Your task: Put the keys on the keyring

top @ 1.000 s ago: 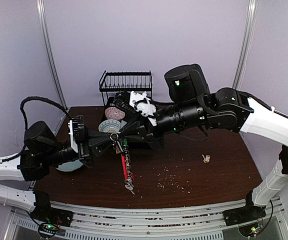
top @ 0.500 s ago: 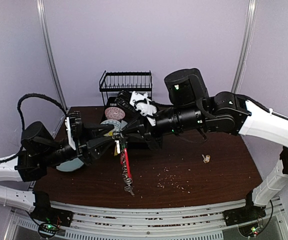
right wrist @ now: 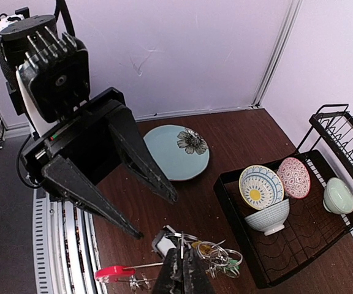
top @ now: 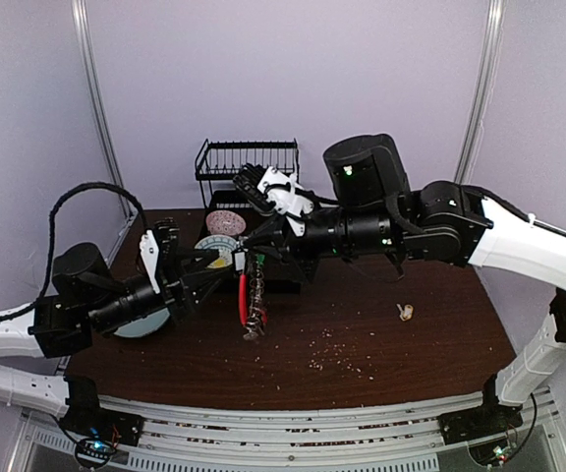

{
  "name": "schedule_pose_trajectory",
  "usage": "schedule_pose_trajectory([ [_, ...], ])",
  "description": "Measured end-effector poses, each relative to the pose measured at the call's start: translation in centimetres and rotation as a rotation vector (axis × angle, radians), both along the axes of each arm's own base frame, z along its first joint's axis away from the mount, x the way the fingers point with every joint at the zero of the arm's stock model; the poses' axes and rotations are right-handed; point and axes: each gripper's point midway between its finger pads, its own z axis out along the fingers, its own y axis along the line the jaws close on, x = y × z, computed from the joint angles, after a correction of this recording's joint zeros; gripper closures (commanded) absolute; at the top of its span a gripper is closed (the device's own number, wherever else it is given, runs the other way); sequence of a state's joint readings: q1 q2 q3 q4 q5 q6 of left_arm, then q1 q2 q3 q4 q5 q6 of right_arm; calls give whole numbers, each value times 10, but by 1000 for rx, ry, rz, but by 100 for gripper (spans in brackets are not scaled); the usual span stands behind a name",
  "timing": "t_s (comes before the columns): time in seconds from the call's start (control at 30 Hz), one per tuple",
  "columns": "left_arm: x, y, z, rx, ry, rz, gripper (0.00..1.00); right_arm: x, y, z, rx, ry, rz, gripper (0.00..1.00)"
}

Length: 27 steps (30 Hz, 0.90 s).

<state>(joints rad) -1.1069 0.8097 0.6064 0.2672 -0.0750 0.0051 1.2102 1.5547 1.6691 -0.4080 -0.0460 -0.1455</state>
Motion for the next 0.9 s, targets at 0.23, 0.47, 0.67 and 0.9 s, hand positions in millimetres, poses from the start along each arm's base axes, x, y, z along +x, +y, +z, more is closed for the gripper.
schedule_pose_trajectory([
  [0.23,-2,-18,1,16,-5,-56,73,1,8,0,84,24,-6,100],
  [0.47,2,-23,-4,41,-14,-50,100,-7,14,-17,119,70,35,100],
  [0.67,2,-23,-2,26,-10,-52,100,-8,9,-8,205,72,29,100],
  [0.9,1,-18,-3,-18,-8,-48,100,-8,8,-3,263,64,27,100],
])
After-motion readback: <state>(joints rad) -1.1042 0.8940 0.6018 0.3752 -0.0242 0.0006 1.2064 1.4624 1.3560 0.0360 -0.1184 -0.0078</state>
